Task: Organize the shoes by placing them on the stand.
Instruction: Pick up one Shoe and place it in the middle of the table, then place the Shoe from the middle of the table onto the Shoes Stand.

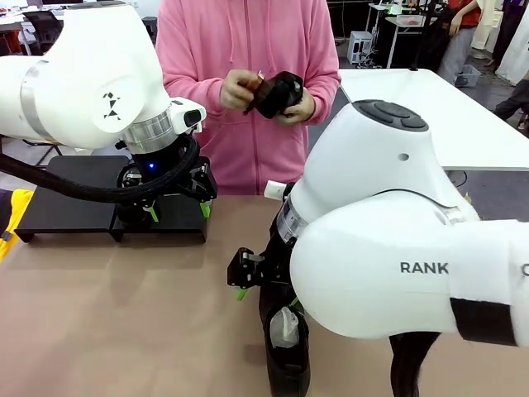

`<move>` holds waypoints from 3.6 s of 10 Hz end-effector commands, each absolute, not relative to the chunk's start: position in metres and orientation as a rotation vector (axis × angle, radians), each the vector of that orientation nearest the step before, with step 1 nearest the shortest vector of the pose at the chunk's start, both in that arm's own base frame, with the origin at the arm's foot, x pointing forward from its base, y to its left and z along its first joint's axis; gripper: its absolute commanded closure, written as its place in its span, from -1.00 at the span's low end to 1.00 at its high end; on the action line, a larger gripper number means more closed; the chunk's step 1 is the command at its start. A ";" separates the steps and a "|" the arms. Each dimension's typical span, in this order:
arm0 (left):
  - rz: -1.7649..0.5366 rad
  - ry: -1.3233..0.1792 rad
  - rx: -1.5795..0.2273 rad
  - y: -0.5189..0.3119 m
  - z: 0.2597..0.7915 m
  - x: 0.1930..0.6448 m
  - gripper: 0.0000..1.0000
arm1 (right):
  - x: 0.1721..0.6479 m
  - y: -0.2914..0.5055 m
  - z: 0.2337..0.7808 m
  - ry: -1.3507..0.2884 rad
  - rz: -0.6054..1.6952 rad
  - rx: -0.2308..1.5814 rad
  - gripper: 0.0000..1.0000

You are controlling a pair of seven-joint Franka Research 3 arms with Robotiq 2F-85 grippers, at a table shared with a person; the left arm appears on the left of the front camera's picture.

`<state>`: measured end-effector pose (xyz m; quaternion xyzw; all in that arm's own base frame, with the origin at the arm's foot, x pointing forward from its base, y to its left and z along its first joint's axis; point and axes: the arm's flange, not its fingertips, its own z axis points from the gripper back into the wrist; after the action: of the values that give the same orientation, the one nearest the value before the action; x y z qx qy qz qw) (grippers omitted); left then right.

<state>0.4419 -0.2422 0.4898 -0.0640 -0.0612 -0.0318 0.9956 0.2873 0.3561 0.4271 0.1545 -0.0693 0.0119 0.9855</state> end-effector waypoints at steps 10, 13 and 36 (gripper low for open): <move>-0.064 -0.123 -0.128 -0.242 0.490 0.442 -1.00 | 0.277 0.350 0.419 -0.117 -0.038 0.401 -1.00; 0.160 -0.181 -0.183 -0.286 0.466 0.379 -1.00 | 0.284 0.259 0.458 -0.151 -0.234 0.318 -1.00; -0.052 0.026 -0.133 -0.398 0.340 0.291 0.88 | 0.316 0.185 0.468 -0.162 -0.489 0.247 -1.00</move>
<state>0.2881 -0.3914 0.3407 -0.0717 0.0204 -0.0306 0.9967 0.3125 0.1866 0.4699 0.1097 -0.0778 -0.2506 0.9587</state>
